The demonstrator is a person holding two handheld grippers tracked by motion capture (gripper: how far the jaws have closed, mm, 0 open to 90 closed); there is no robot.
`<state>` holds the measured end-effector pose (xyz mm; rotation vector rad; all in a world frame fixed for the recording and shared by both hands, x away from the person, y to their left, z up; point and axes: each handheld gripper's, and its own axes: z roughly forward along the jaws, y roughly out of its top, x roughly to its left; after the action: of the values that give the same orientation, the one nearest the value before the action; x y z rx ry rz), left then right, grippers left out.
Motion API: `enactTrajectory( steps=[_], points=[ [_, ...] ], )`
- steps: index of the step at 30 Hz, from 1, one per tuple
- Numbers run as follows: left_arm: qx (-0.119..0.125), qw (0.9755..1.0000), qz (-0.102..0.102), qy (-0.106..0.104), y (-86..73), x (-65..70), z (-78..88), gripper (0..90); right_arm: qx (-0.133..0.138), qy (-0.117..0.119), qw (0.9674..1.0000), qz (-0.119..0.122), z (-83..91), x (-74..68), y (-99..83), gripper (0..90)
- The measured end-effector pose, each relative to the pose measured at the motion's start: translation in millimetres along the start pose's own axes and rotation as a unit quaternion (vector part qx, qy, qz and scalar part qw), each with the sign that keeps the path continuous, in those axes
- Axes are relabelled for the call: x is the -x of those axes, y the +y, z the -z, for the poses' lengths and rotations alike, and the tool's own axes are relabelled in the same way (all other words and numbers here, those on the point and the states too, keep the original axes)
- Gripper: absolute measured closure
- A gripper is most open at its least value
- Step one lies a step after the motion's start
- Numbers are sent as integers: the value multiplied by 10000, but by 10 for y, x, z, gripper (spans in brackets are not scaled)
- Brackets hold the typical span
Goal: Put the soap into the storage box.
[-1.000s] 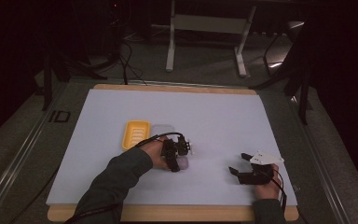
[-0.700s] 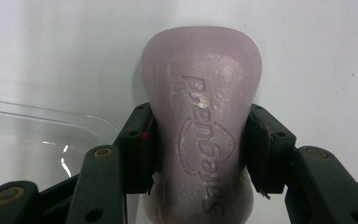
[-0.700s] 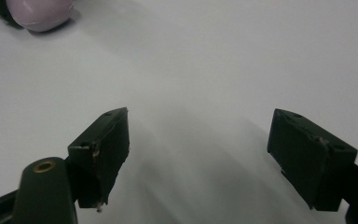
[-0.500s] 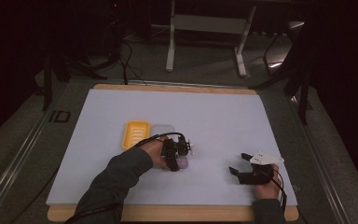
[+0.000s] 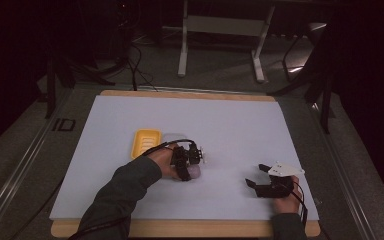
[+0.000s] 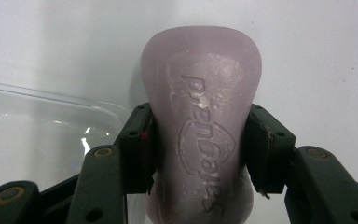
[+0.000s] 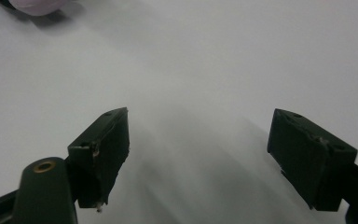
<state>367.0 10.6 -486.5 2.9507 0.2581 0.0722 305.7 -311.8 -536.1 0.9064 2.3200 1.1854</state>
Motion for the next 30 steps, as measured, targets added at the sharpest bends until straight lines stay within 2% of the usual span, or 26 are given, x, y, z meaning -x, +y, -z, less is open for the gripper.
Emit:
enactTrajectory(
  steps=[12,30],
  points=[
    [47,9999,-72,62,-33,-7,125,499,-4,-4,10000,3,-1,-1,0,204],
    [212,9996,121,171,-135,-99,318,499,-2,-12,10000,13,2,0,1,204]
  ],
)
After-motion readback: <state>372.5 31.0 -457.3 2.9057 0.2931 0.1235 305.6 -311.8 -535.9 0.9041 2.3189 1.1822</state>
